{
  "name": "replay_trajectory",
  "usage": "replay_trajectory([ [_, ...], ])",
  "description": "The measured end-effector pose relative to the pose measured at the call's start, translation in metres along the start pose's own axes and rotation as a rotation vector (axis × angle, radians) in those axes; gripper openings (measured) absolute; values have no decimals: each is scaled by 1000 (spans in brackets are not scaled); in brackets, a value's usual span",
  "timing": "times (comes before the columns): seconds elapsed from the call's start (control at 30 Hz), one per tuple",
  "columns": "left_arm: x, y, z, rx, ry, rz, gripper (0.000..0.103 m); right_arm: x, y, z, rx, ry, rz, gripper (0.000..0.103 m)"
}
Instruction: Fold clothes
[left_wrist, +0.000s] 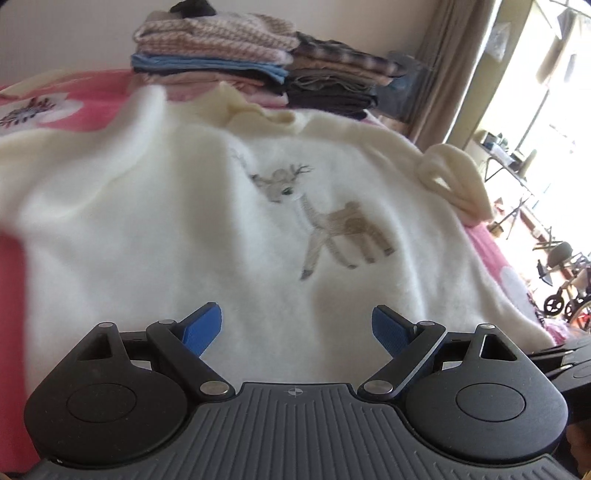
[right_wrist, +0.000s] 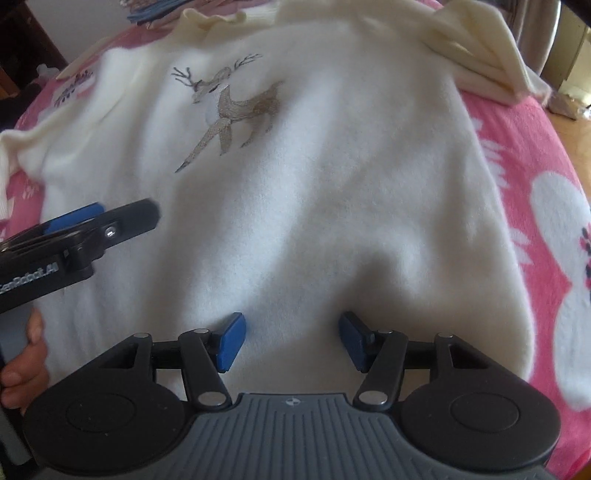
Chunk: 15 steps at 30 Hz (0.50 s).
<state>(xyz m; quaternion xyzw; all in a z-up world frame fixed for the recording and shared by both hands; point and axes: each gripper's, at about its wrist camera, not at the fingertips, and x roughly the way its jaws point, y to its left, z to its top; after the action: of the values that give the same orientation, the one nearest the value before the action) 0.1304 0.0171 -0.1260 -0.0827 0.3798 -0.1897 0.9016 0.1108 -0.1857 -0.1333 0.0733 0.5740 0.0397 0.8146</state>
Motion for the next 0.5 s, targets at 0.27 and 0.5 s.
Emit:
replay_trajectory([
  [0.27, -13, -20, -7, 8, -83, -57, 91, -7, 14, -10, -49, -39, -41, 61],
  [0.5, -78, -18, -8, -32, -224, -34, 91, -71, 5, -62, 220, -162, -27, 60],
])
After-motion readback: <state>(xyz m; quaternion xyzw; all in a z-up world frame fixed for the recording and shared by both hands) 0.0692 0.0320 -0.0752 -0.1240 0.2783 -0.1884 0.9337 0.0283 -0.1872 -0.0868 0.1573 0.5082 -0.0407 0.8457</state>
